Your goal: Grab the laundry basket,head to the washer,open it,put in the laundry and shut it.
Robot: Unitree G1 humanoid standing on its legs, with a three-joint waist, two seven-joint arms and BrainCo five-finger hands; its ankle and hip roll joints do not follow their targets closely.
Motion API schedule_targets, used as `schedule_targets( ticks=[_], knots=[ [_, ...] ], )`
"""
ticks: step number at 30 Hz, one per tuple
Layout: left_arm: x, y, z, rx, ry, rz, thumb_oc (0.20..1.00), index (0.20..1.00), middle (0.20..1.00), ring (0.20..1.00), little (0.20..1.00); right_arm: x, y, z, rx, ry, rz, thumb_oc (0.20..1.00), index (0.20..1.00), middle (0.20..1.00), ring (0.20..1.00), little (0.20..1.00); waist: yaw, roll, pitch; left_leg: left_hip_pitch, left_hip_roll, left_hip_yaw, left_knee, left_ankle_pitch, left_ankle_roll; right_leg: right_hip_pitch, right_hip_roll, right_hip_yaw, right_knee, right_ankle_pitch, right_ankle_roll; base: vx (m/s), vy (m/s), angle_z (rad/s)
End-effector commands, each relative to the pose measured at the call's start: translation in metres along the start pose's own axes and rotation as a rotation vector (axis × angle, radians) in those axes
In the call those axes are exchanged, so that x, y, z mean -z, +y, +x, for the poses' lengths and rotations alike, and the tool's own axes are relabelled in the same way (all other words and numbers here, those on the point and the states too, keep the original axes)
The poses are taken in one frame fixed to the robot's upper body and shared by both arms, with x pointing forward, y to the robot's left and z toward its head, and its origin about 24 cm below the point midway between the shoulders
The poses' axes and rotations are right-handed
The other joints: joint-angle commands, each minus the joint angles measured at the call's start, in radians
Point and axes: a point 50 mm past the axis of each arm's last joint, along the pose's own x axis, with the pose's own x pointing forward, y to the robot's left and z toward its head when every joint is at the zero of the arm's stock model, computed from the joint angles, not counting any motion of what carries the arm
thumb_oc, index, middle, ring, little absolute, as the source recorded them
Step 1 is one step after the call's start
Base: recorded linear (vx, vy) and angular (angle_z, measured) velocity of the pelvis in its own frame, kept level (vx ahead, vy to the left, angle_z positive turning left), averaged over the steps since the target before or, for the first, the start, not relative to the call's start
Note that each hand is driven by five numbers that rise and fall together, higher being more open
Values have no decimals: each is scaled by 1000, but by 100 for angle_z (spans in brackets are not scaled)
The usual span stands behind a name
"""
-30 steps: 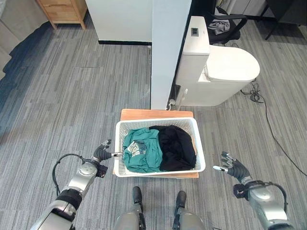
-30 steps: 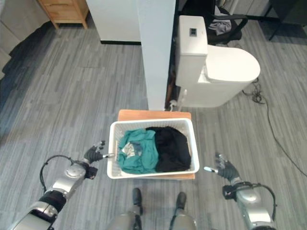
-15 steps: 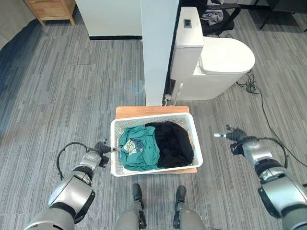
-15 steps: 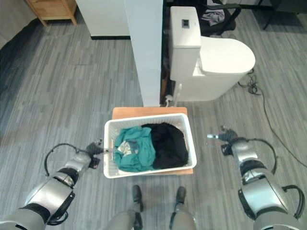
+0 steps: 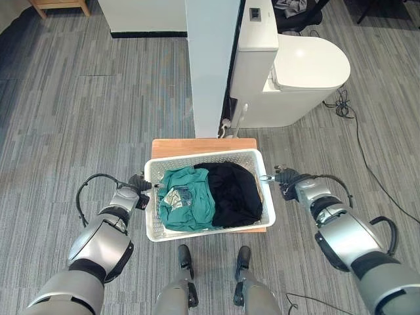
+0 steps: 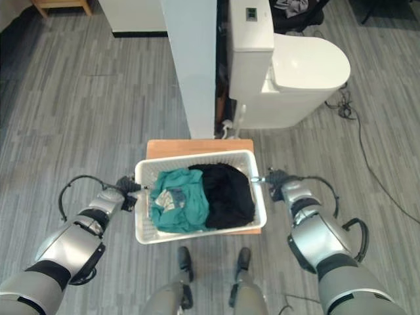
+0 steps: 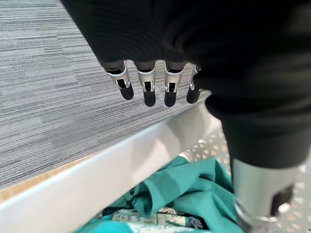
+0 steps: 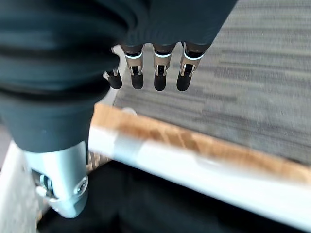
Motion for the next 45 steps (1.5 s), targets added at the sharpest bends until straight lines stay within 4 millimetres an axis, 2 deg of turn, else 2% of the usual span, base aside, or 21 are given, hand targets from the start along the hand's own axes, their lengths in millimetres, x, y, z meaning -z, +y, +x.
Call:
schedule_targets(
  ticks=[1, 5, 8, 10, 13, 16, 22, 27, 28, 29, 30, 34, 35, 37, 40, 45],
  knots=[
    [-24, 27, -2, -86, -19, 27, 1000, 1000, 1000, 1000, 1000, -33, 0, -3, -6, -41, -30, 1000, 1000, 1000, 1000, 1000, 18, -4, 86, 14, -32, 16, 47, -50, -14, 2, -32, -35, -21, 152, 57, 0, 0, 0],
    [-19, 31, -2, -111, -4, 31, 1000, 1000, 1000, 1000, 1000, -27, 20, 0, -66, -36, -19, 1000, 1000, 1000, 1000, 1000, 23, -4, 90, 16, -33, 10, 51, -53, -12, 6, -33, -39, -13, 144, 54, 0, 0, 0],
    [-10, 28, -1, -107, 12, 12, 1000, 1000, 1000, 1000, 1000, -24, 27, 1, -81, -43, 0, 1000, 1000, 1000, 1000, 1000, 27, -3, 94, 15, -34, 8, 52, -53, -11, 7, -34, -43, -11, 141, 53, 0, 0, 0],
    [2, 23, -1, -95, 37, 6, 1000, 1000, 1000, 1000, 1000, -29, 32, 1, -92, -94, 21, 1000, 1000, 1000, 1000, 1000, 29, -2, 97, 15, -35, 9, 50, -54, -11, 6, -33, -45, -10, 139, 53, 0, 0, 0],
    [11, 19, -1, -89, 52, 12, 1000, 1000, 1000, 1000, 1000, -30, 33, 1, -92, -123, 13, 1000, 1000, 1000, 1000, 1000, 31, 0, 98, 12, -37, 8, 52, -56, -10, 4, -34, -49, -8, 135, 53, 0, 0, 0],
    [14, 20, -1, -96, 64, 16, 1000, 1000, 1000, 1000, 1000, -30, 30, 1, -76, -120, -8, 1000, 1000, 1000, 1000, 1000, 33, 0, 99, 6, -35, 8, 60, -60, -9, 4, -33, -50, -7, 132, 51, 0, 0, 0],
    [21, 13, -1, -84, 79, -38, 1000, 1000, 1000, 1000, 1000, -20, 43, 3, -105, -91, -37, 1000, 1000, 1000, 1000, 1000, 35, 1, 95, 12, -34, 6, 63, -64, -9, 11, -32, -54, -5, 124, 48, 0, 0, 0],
    [15, 4, -1, -68, 51, -76, 1000, 1000, 1000, 1000, 1000, -10, 46, 3, -115, -74, -33, 1000, 1000, 1000, 1000, 1000, 37, 5, 95, 11, -33, 5, 72, -68, -7, 12, -31, -54, 4, 110, 43, 0, 0, 0],
    [14, 1, -1, -61, 45, -89, 627, 627, 627, 627, 627, -9, 47, 3, -118, -77, -35, 1000, 1000, 1000, 1000, 1000, 37, 6, 96, 11, -33, 5, 71, -67, -7, 11, -31, -55, 2, 109, 43, 0, 0, 0],
    [12, -5, 0, -45, 31, -115, 200, 200, 200, 200, 200, -9, 49, 3, -125, -89, -37, 482, 482, 482, 482, 482, 38, 6, 97, 11, -34, 4, 68, -65, -7, 10, -29, -55, 1, 108, 42, 0, 0, 0],
    [12, -5, 0, -45, 31, -115, 200, 200, 200, 200, 200, -9, 49, 3, -125, -89, -37, 200, 200, 200, 200, 200, 38, 7, 96, 11, -34, 4, 68, -65, -7, 10, -29, -55, 1, 108, 42, 0, 0, 0],
    [5, -22, -1, -5, -2, -144, 200, 200, 200, 200, 200, -11, 54, 3, -138, -117, -45, 200, 200, 200, 200, 200, 39, 9, 99, 5, -34, 2, 71, -64, -7, 5, -27, -56, 3, 101, 39, -8, -1, 0],
    [1, -34, -1, 26, -26, -152, 200, 200, 200, 200, 200, -12, 60, 2, -154, -142, -36, 200, 200, 200, 200, 200, 37, 10, 100, 2, -33, 1, 73, -64, -7, 3, -26, -55, 5, 96, 37, 0, 0, 0],
    [1, -34, -1, 26, -26, -152, 200, 200, 200, 200, 200, -12, 60, 2, -154, -142, -36, 200, 200, 200, 200, 200, 37, 10, 100, 2, -33, 1, 73, -64, -7, 3, -26, -55, 5, 96, 37, 0, 0, 0],
    [-2, -53, -3, 76, -61, -163, 200, 200, 200, 200, 200, -8, 68, -2, -198, -200, 39, 200, 200, 200, 200, 200, 32, 11, 100, 2, -31, 1, 79, -65, -7, 3, -23, -50, 11, 88, 35, 0, 0, 0],
    [-4, -68, -6, 120, -88, -184, 200, 200, 200, 200, 200, -2, 66, -8, -220, -255, 108, 200, 200, 200, 200, 200, 28, 15, 95, 11, -30, -2, 74, -63, -7, 8, -24, -50, 14, 82, 35, 0, 0, 0]
  ],
)
